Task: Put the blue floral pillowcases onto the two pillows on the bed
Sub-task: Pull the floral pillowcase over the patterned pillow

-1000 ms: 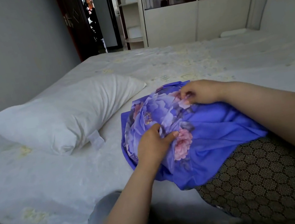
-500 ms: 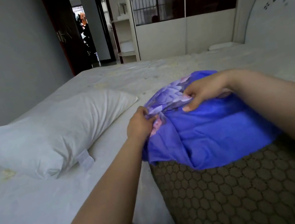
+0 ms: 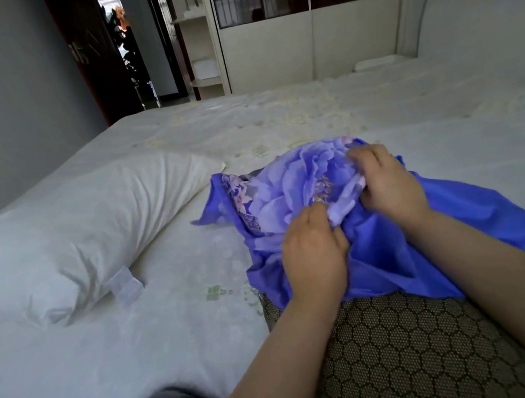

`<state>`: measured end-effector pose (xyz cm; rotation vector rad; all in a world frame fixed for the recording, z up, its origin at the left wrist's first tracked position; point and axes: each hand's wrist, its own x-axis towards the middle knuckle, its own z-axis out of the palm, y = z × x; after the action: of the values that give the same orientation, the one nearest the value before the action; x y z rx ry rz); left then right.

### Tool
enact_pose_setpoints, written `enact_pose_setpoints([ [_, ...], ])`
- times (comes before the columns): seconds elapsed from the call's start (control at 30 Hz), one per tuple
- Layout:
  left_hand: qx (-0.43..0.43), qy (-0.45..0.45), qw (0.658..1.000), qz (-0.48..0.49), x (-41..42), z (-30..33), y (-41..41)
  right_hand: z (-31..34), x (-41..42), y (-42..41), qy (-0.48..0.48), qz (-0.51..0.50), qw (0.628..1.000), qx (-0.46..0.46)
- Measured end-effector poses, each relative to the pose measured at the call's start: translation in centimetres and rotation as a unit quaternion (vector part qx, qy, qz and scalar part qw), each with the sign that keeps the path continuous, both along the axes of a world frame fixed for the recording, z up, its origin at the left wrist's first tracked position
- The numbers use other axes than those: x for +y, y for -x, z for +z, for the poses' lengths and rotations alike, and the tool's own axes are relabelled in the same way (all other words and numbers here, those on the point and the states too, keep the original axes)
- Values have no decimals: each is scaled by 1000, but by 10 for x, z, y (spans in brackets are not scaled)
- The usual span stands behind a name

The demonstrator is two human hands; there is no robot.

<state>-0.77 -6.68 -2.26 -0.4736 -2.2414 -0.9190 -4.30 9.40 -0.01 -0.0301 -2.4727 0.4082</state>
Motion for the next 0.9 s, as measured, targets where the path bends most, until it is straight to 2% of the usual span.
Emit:
enact_pose_setpoints([
  [0.1,-15,12,999,-37,-5,-11,0,-1,-3,-14,-35,48,994,96],
  [0.13,-22,27,999,-35,-10,-15,4,3,-7,-19,-41,44,993,98],
  [0.17,-42,35,998,-23,-16,-19,10,10,-14,-26,-47,34,995,75],
  [0.23,-96,11,995,19,-31,-24,29,23,-33,-41,-92,29,995,-37],
  [0.3,-118,-17,992,40,-40,-24,44,37,-45,-51,-106,98,978,-152],
  [0.37,-78,-25,996,28,-40,-22,47,54,-49,-60,-60,165,954,-243],
  [0.43,-23,-26,999,7,-40,-20,45,59,-43,-59,-31,172,941,-289],
  [0.47,0,-31,1000,-2,-42,-20,42,54,-40,-58,-30,147,947,-286],
  [0.5,21,-40,999,-3,-43,-19,38,46,-37,-55,-33,110,963,-242],
  [0.57,52,-47,998,-4,-39,-19,26,23,-32,-47,-31,49,995,-82],
  [0.63,51,-31,998,-19,-29,-14,6,7,-27,-40,-9,27,999,20],
  [0.7,23,-22,999,-25,-23,-5,-9,4,-20,-37,10,7,997,72],
  [0.8,-13,38,999,-10,-21,2,-5,5,-11,-39,31,-40,996,77],
  [0.87,-39,76,996,5,-25,0,5,11,-11,-43,28,-52,998,15],
  [0.9,-82,65,995,-2,-28,-1,9,17,-14,-48,30,-43,998,-20],
])
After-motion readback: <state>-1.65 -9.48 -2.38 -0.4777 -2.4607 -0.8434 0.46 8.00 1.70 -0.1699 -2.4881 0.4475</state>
